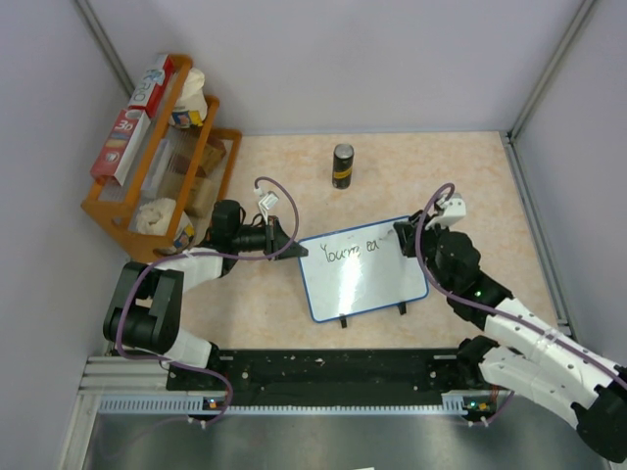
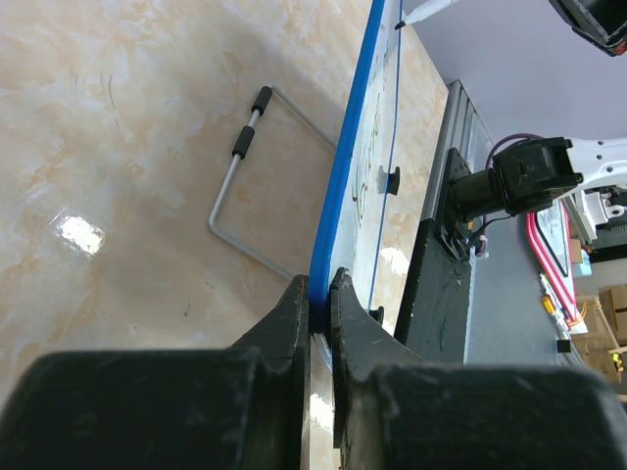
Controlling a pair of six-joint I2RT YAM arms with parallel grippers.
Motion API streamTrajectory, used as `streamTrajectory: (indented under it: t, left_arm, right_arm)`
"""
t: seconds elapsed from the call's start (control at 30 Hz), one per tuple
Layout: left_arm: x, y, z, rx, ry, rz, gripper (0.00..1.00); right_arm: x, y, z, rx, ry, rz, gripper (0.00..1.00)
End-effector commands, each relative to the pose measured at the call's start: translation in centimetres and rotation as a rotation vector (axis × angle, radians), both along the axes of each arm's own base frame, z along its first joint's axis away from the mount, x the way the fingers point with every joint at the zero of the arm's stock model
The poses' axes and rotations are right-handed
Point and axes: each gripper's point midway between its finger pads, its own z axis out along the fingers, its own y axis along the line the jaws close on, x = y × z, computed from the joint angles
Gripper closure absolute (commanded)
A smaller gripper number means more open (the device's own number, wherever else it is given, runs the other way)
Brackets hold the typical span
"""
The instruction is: Write a sentence on the whiteboard
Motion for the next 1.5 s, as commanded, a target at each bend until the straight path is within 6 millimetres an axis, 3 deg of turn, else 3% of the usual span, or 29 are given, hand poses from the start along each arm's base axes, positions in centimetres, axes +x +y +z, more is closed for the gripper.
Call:
streamTrajectory:
  t: [0.0, 0.23, 0.9, 1.2, 1.47]
  left_arm:
    - [0.4, 0.8, -3.7, 0.113, -0.005, 0.053, 1.0]
    - [0.4, 0.8, -3.7, 0.113, -0.004, 0.053, 1.0]
    - [0.4, 0.8, -3.7, 0.113, -0.004, 0.053, 1.0]
    - [0.4, 0.8, -3.7, 0.113, -0.004, 0.052, 1.0]
    - [0.4, 0.8, -3.7, 0.115, -0.004, 0.055, 1.0]
  right_arm:
    - [1.1, 0.1, 3.3, 0.052, -0.079, -0.015, 1.0]
    - [1.2, 0.3, 1.7, 0.038, -0.047, -0.007, 1.0]
    - [-0.6, -0.4, -2.5, -0.006, 0.053, 0.018, 1.0]
    - [-1.0, -0.4, -2.8, 0.0, 0.057, 0.028, 1.0]
    - [-0.2, -0.3, -1.2, 0.034, 0.019, 0.0, 1.0]
